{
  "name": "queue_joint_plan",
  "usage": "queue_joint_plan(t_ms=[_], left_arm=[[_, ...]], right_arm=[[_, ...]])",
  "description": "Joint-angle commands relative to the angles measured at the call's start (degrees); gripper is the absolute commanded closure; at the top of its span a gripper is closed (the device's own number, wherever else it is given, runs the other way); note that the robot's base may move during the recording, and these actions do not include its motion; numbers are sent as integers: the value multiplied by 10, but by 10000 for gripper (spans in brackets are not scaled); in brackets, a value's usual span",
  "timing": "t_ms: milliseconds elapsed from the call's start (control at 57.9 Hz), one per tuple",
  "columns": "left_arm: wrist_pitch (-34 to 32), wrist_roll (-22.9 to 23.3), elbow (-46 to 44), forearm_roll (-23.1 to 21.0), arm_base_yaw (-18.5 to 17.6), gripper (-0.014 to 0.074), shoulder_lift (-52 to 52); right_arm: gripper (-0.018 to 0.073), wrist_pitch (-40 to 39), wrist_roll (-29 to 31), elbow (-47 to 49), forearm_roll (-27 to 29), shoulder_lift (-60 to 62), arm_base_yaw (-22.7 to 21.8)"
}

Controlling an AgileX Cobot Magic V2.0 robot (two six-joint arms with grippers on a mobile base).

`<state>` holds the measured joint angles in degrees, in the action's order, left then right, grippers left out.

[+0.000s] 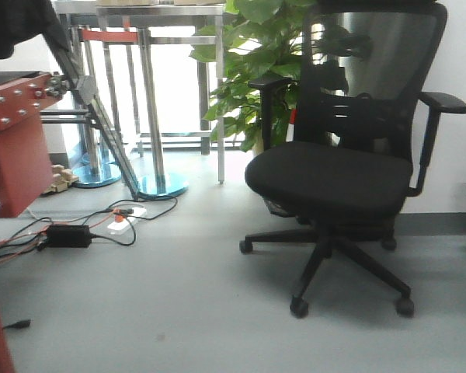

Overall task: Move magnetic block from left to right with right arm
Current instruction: 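Turn the base past the black office chair carrying the cube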

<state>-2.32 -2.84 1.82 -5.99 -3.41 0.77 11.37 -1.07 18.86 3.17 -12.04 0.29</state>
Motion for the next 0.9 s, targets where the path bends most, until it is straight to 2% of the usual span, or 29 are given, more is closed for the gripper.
queue_joint_plan(t_ms=[0, 881], left_arm=[[-51, -1, 5, -3, -4, 722, 4], [-51, -1, 5, -3, -4, 722, 4]], right_arm=[[189, -52, 5, 18, -1, -10, -2], [189, -52, 5, 18, -1, -10, -2]])
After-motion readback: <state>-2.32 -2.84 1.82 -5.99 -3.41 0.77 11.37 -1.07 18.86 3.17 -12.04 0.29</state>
